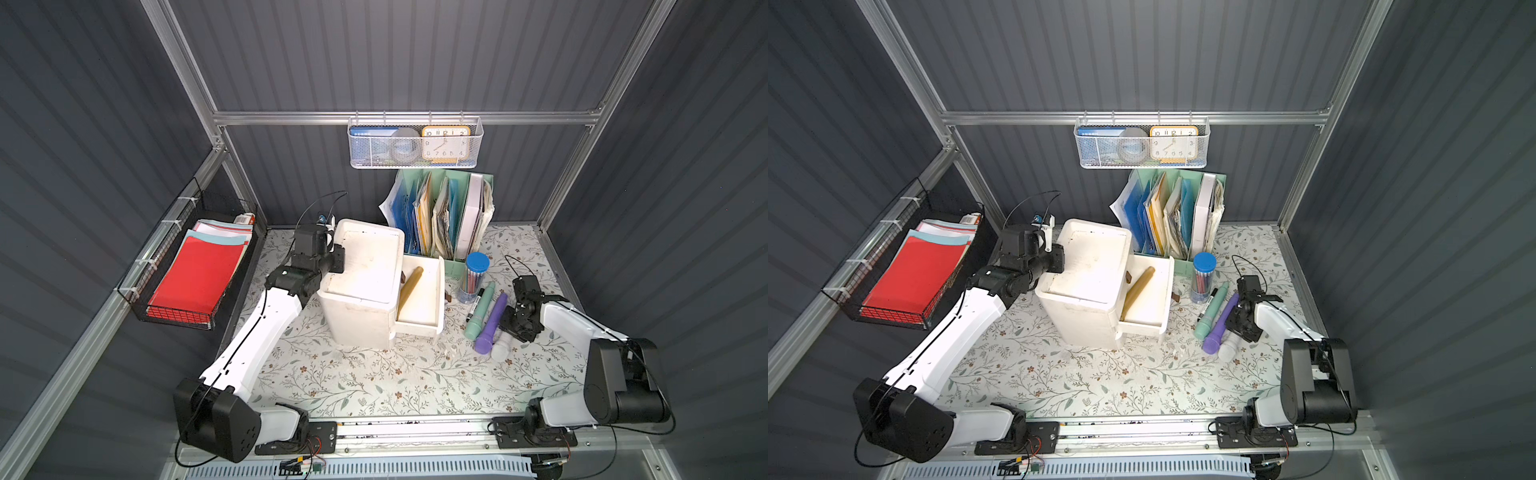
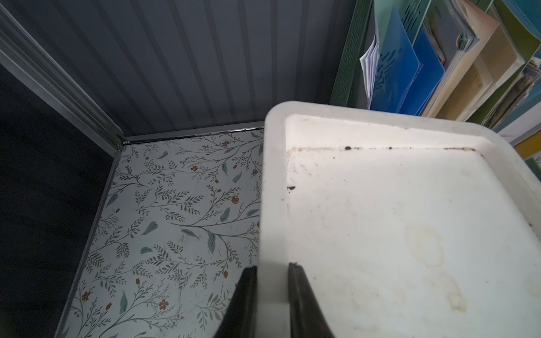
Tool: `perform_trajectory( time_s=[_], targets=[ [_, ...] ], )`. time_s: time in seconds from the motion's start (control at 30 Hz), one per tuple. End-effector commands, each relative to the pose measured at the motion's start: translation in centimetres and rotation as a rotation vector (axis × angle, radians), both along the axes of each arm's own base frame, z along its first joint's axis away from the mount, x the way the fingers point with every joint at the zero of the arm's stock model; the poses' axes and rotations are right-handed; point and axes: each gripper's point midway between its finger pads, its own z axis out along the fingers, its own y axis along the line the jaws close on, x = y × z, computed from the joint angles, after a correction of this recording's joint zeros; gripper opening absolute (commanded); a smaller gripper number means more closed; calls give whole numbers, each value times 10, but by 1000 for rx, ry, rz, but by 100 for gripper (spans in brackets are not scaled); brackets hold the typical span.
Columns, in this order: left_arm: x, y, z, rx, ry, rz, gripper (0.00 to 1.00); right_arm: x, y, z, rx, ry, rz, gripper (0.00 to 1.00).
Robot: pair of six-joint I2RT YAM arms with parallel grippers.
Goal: Take the microphone out of the drawer
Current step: Place the microphone at the center of the board.
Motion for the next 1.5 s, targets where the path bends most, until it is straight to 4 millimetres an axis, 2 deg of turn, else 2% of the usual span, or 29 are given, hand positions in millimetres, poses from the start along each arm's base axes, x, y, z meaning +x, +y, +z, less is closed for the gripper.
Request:
perform_trajectory(
  time_s=[0.0, 0.27, 0.43, 0.57, 0.73, 1.0, 1.13, 1.3, 1.47],
  targets=[
    [-23, -1, -89, 40, 295, -20, 1, 5, 0, 4, 6, -17, -11, 35],
    [-22, -2, -90, 36, 298, -23, 0, 1, -3, 5, -7, -6, -23, 51],
    [-22, -2, -90, 36, 298, -24, 0, 1, -5, 12, -20, -20, -27, 54],
    [-22, -2, -90, 35, 298, -25, 1, 0, -7, 30, -29, -48, -38, 54],
    [-22, -2, -89, 36, 296, -24, 1, 1, -2, 68, 4, -147, -46, 54],
    [-22, -2, -89, 35, 294, -23, 1, 19, 27, 160, 190, -474, -19, 55],
    [-22, -3, -90, 34, 297, -26, 0, 27, 44, 197, 315, -576, -30, 55],
    [-21, -3, -91, 33, 300, -26, 1, 35, 78, 240, 430, -648, 28, 55],
    [-21, -3, -91, 34, 301, -25, 1, 41, 118, 266, 414, -676, 117, 55]
  ],
)
